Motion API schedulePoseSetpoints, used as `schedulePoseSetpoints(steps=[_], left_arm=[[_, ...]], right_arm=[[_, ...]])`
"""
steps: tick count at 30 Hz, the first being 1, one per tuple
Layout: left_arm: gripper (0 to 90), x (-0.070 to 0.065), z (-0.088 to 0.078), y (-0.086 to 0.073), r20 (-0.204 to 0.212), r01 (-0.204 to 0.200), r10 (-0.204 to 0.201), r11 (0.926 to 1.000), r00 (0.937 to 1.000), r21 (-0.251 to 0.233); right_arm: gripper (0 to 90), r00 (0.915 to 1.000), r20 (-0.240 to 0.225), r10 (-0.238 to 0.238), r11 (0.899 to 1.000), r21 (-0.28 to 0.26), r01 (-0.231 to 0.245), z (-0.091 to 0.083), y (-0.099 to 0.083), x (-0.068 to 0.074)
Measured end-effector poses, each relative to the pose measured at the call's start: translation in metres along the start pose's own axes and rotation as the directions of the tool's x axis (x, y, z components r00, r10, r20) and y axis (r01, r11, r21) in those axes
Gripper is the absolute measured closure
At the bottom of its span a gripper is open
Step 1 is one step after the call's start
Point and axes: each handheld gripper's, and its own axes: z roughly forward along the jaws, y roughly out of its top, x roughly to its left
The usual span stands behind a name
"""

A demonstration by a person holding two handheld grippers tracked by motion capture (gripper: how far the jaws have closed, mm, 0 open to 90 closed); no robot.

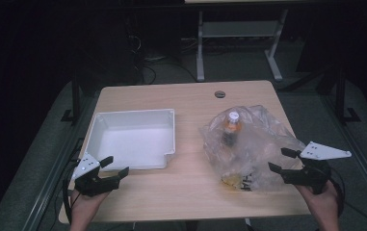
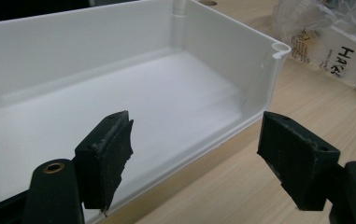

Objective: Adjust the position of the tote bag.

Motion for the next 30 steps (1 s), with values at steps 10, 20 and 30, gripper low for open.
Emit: schedulePoseSetpoints(steps=[10, 20, 30], left_arm=[[24.3, 0.0, -0.001, -0.001, 0.008, 0.004, -0.004, 1.0, 1.0, -0.004], [24.5, 0.001, 0.0, 0.009, 0.036, -0.031, 0.03, 0.9995, 0.9989, 0.007], [24.5, 0.0, 0.004, 0.029, 0.147, -0.092, 0.09, 0.9958, 0.985, 0.005]], right_arm=[[27.2, 1.0, -0.007, 0.006, 1.0, 0.0, -0.006, -0.001, -0.003, -0.004], [27.1, 0.9999, 0.007, 0.016, 1.0, -0.024, -0.016, -0.007, -0.002, -0.003], [26.8, 0.9999, 0.008, 0.006, 0.999, -0.043, -0.006, -0.01, 0.0, -0.004]])
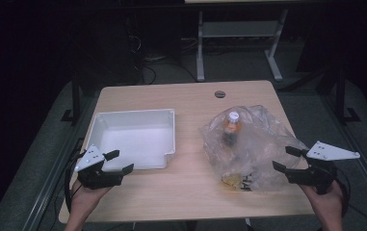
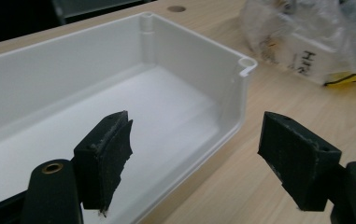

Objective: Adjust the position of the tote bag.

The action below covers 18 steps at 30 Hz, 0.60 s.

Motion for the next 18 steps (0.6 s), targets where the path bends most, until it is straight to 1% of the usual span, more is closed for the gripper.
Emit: schedulePoseSetpoints(steps=[1, 2, 3, 4, 6, 8, 9, 10, 11, 12, 13, 14, 15, 16, 17, 18], left_arm=[[24.5, 0.002, -0.001, 0.003, 0.031, -0.003, 0.003, 0.9999, 0.9995, 0.011], [24.3, 0.002, -0.001, 0.003, 0.031, -0.003, 0.003, 0.9999, 0.9995, 0.011], [24.3, 0.002, -0.001, 0.005, 0.04, -0.009, 0.009, 0.9999, 0.9992, 0.006], [24.5, 0.003, -0.002, 0.007, 0.054, -0.019, 0.019, 0.9998, 0.9984, 0.006], [24.5, 0.003, -0.002, 0.011, 0.076, -0.025, 0.025, 0.9997, 0.9968, 0.004], [24.6, 0.001, -0.002, 0.019, 0.099, -0.052, 0.05, 0.9986, 0.9938, 0.012], [24.4, -0.001, -0.001, 0.026, 0.128, -0.074, 0.071, 0.9971, 0.9893, 0.019], [24.5, -0.001, -0.001, 0.026, 0.128, -0.074, 0.071, 0.9971, 0.9893, 0.019], [24.5, -0.003, 0.001, 0.034, 0.154, -0.1, 0.096, 0.9948, 0.9834, 0.019], [24.5, -0.003, 0.001, 0.034, 0.154, -0.1, 0.096, 0.9948, 0.9834, 0.019], [24.5, -0.006, 0.004, 0.042, 0.183, -0.114, 0.11, 0.9934, 0.977, 0.011], [24.7, -0.006, 0.004, 0.042, 0.183, -0.114, 0.11, 0.9934, 0.977, 0.011], [25.2, -0.008, 0.006, 0.046, 0.194, -0.125, 0.121, 0.9921, 0.9734, 0.009], [25.2, -0.009, 0.007, 0.048, 0.195, -0.131, 0.127, 0.9913, 0.9726, 0.012], [25.8, -0.01, 0.01, 0.052, 0.201, -0.141, 0.135, 0.9898, 0.9703, 0.018], [26.1, -0.012, 0.012, 0.053, 0.214, -0.136, 0.13, 0.9906, 0.968, 0.015]], right_arm=[[26.6, 1.0, -0.001, 0.002, 1.0, -0.001, -0.002, 0.0, 0.0, 0.0], [26.6, 1.0, -0.001, 0.002, 1.0, -0.001, -0.002, 0.0, 0.0, 0.0], [26.5, 1.0, -0.003, 0.002, 1.0, -0.003, -0.002, 0.0, 0.0, 0.0], [26.5, 1.0, -0.005, -0.001, 1.0, -0.002, 0.001, 0.001, 0.0, 0.0], [26.2, 1.0, -0.008, 0.0, 1.0, 0.001, 0.0, 0.002, 0.0, 0.0], [26.2, 1.0, -0.009, -0.002, 1.0, 0.003, 0.002, 0.003, 0.0, 0.0], [26.2, 0.9999, -0.011, -0.001, 1.0, -0.001, 0.001, 0.003, 0.0, 0.0], [26.2, 0.9999, -0.011, -0.001, 1.0, -0.001, 0.001, 0.003, 0.0, 0.0], [26.0, 0.9999, -0.016, 0.001, 1.0, -0.002, -0.001, 0.004, 0.0, -0.001], [26.0, 0.9999, -0.016, 0.001, 1.0, -0.002, -0.001, 0.004, 0.0, -0.001], [26.1, 0.9999, -0.017, 0.002, 1.0, 0.0, -0.003, 0.004, 0.001, -0.001], [26.1, 0.9999, -0.017, 0.002, 1.0, 0.0, -0.003, 0.004, 0.001, -0.001], [26.1, 0.9999, -0.015, -0.002, 1.0, -0.001, 0.002, 0.004, 0.001, -0.001], [26.1, 0.9999, -0.015, -0.002, 1.0, -0.001, 0.002, 0.004, 0.001, -0.001], [26.1, 0.9999, -0.015, -0.002, 1.0, -0.002, 0.002, 0.004, 0.0, -0.001], [26.1, 0.9999, -0.015, 0.004, 1.0, -0.004, -0.004, 0.003, 0.0, -0.002]])
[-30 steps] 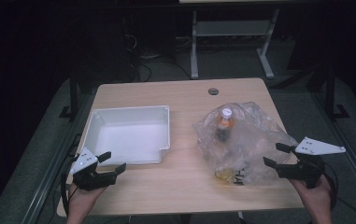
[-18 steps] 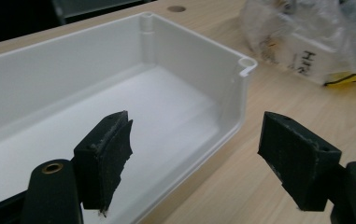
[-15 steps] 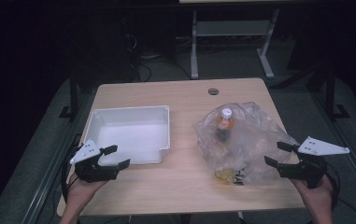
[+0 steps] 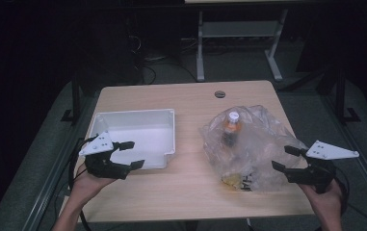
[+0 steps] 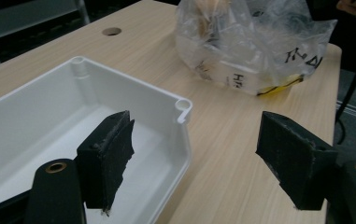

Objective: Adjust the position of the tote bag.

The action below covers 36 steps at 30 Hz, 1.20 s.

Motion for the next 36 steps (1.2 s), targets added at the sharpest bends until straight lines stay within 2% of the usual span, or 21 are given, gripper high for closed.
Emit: schedulePoseSetpoints(steps=[5, 8, 9, 13, 26, 36], left_arm=[[27.3, -0.002, 0.011, 0.007, 0.039, -0.011, 0.011, 0.9999, 0.9992, 0.006], [27.4, -0.004, 0.018, 0.012, 0.056, -0.025, 0.024, 0.9996, 0.9982, 0.016], [27.4, -0.005, 0.022, 0.015, 0.061, -0.045, 0.043, 0.9985, 0.9972, 0.032], [27.4, -0.008, 0.029, 0.02, 0.08, -0.058, 0.055, 0.9977, 0.9953, 0.035], [28.9, -0.015, 0.064, 0.044, 0.156, -0.107, 0.098, 0.9929, 0.9829, 0.052], [30.0, -0.023, 0.089, 0.06, 0.193, -0.145, 0.131, 0.9874, 0.9725, 0.063]], right_arm=[[26.0, 1.0, -0.006, 0.001, 1.0, -0.008, -0.001, -0.001, 0.0, -0.001], [26.1, 1.0, -0.003, 0.001, 1.0, -0.007, -0.001, -0.002, 0.0, -0.001], [26.1, 1.0, -0.004, -0.001, 1.0, -0.009, 0.001, -0.002, 0.0, -0.002], [26.2, 1.0, -0.005, 0.0, 1.0, -0.012, 0.0, -0.002, 0.0, -0.002], [26.4, 1.0, -0.005, -0.002, 1.0, -0.02, 0.002, -0.005, 0.0, -0.004], [26.5, 1.0, -0.008, -0.003, 1.0, -0.017, 0.003, -0.006, 0.0, -0.003]])
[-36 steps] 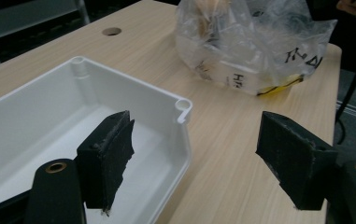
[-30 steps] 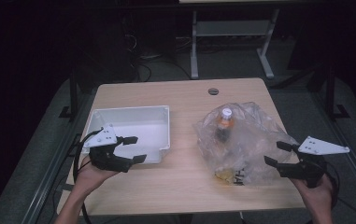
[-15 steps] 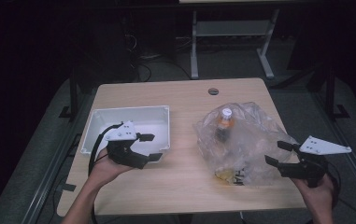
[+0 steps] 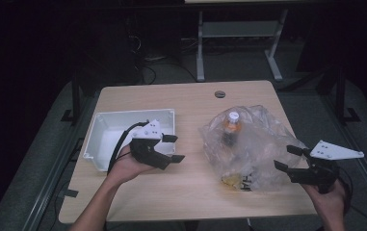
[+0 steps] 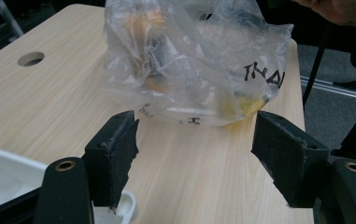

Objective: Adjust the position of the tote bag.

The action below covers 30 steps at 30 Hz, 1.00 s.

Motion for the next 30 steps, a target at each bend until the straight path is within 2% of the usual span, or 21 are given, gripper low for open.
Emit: schedulePoseSetpoints(steps=[11, 19, 30], left_arm=[[30.8, 0.001, 0.027, 0.02, 0.047, -0.038, 0.037, 0.9989, 0.9982, 0.027], [32.5, 0.002, 0.04, 0.03, 0.064, -0.062, 0.059, 0.9974, 0.9962, 0.037], [32.8, 0.007, 0.06, 0.044, 0.091, -0.07, 0.066, 0.9963, 0.9937, 0.049]], right_arm=[[26.5, 1.0, 0.001, 0.004, 1.0, -0.009, -0.004, -0.003, -0.001, -0.002], [26.6, 1.0, 0.002, 0.0, 1.0, -0.013, 0.0, -0.004, -0.001, -0.002], [27.5, 1.0, -0.002, 0.007, 1.0, -0.019, -0.007, -0.007, -0.001, -0.002]])
